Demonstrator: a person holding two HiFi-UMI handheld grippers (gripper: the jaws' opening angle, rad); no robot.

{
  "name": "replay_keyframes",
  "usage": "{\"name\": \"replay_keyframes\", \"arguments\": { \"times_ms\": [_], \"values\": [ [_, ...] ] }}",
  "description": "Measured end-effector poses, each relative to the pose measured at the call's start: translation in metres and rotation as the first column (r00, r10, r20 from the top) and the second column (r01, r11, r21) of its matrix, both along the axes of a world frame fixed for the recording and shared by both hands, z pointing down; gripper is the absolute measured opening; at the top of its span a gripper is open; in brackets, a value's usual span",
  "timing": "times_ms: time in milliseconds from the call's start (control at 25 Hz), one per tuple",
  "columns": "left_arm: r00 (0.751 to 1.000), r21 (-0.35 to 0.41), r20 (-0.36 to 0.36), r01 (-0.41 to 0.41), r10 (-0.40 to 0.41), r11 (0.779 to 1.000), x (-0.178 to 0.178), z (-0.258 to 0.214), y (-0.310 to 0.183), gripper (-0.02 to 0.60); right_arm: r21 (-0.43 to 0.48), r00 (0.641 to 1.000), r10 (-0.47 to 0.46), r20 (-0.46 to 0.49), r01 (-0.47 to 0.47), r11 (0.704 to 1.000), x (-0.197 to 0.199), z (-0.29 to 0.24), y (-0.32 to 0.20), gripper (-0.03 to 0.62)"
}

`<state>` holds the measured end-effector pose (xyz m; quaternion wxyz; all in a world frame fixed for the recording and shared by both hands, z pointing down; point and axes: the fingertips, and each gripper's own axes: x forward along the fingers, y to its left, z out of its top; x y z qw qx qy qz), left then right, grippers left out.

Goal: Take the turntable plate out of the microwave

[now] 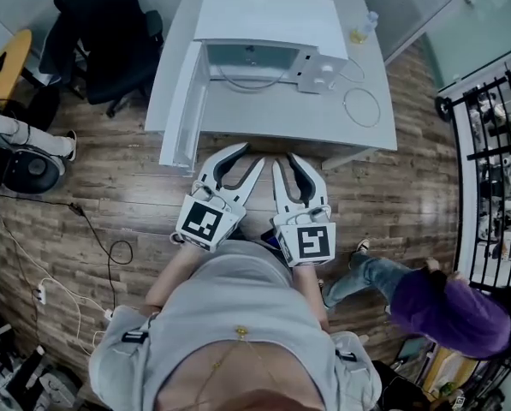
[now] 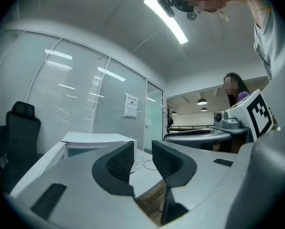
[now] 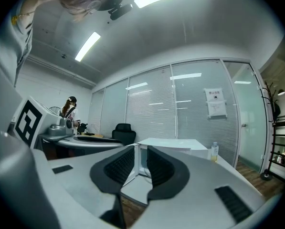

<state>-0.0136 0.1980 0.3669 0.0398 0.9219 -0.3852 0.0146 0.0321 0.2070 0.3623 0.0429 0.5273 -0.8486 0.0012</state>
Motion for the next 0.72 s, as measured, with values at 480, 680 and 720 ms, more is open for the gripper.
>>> {"name": "replay_keyframes", "arguments": {
  "times_ms": [480,680,720],
  "values": [
    [0.998,-0.021,-0.019,-0.061,0.061,0.998,-0.01,0.007,-0.023,0.121,-0.027,0.997,0.077,0.003,-0.077,0.997,-0.009,0.009,-0.023,0.091],
    [0.998,-0.034,-0.021,-0.059,0.058,0.998,-0.01,0.008,-0.029,0.121,-0.046,0.997,0.071,0.003,-0.07,0.996,-0.009,0.011,-0.03,0.092],
    [0.998,-0.035,-0.022,-0.057,0.056,0.998,-0.009,0.008,-0.031,0.121,-0.047,0.998,0.066,0.001,-0.066,0.997,-0.009,0.012,-0.032,0.092]
  ]
}}
